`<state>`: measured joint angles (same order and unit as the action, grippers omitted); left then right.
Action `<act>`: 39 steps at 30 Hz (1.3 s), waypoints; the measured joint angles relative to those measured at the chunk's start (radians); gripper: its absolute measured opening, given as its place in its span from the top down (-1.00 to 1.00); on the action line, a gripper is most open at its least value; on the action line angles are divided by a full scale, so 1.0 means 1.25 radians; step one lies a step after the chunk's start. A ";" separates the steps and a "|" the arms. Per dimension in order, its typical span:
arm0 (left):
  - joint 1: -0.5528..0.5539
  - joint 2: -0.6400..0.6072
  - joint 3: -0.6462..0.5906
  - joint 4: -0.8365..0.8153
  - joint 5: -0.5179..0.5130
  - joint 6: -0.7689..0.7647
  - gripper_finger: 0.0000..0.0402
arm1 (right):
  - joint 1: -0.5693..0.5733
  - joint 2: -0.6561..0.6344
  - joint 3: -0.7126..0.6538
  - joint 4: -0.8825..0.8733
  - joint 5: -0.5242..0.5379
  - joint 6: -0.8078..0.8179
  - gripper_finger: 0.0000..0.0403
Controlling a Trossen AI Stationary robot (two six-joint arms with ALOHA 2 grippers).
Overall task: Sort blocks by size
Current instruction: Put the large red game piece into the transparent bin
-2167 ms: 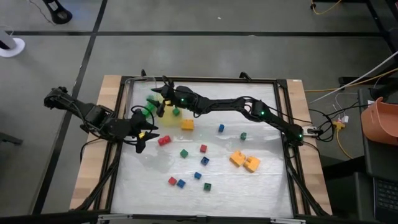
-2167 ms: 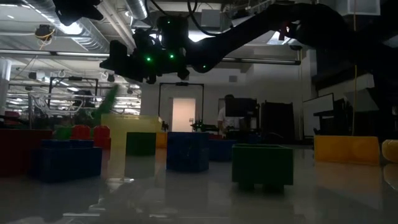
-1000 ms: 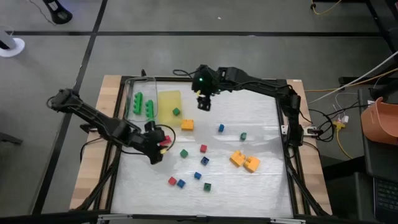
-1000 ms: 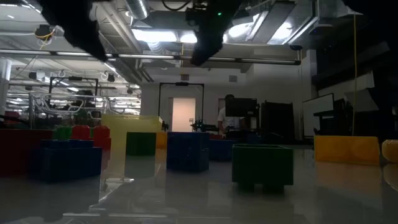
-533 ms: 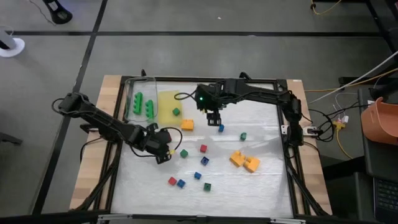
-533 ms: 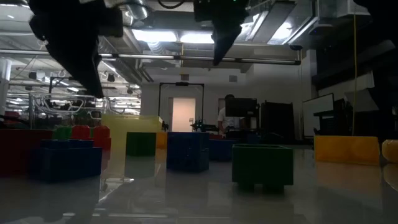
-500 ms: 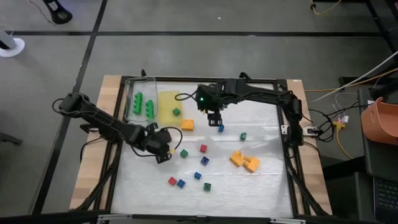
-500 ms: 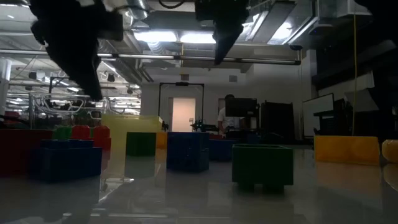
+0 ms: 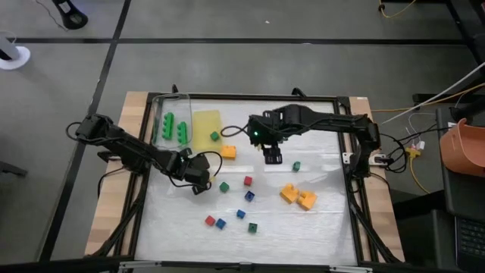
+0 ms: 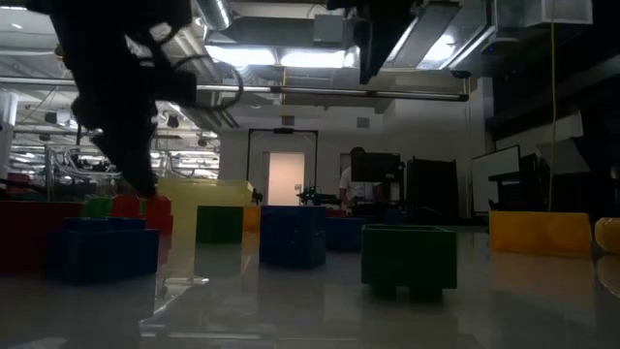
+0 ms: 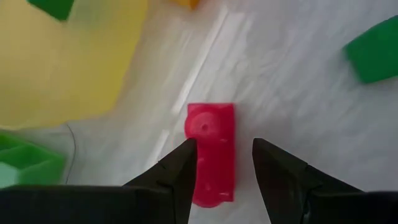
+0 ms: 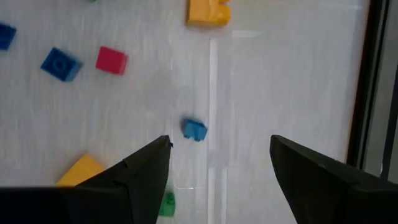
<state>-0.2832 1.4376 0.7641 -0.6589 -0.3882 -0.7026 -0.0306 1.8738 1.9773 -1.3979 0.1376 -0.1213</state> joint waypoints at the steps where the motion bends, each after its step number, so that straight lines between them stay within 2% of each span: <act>1: 0.005 0.000 -0.011 0.011 0.000 0.003 0.29 | 0.006 -0.009 -0.018 0.002 0.005 0.008 -0.36; 5: 0.020 0.000 -0.042 0.021 0.003 0.006 0.29 | 0.029 -0.045 -0.095 0.047 0.030 0.019 -0.36; 12: 0.029 -0.002 -0.091 0.100 0.012 0.009 0.29 | 0.070 -0.068 -0.231 0.149 0.028 0.020 -0.36; 24: 0.029 -0.002 -0.094 0.108 0.047 0.008 0.29 | 0.111 -0.067 -0.486 0.482 -0.076 0.034 -0.36; 30: 0.028 -0.001 -0.095 0.128 0.069 0.008 0.30 | 0.108 -0.067 -0.528 0.539 -0.101 0.034 -0.36; 39: 0.028 0.000 -0.093 0.149 0.082 -0.007 0.45 | 0.108 -0.067 -0.537 0.625 -0.099 0.031 -0.36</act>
<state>-0.2481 1.4372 0.6484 -0.4731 -0.2855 -0.7113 0.1043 1.7900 1.3064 -0.6167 0.0143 -0.0830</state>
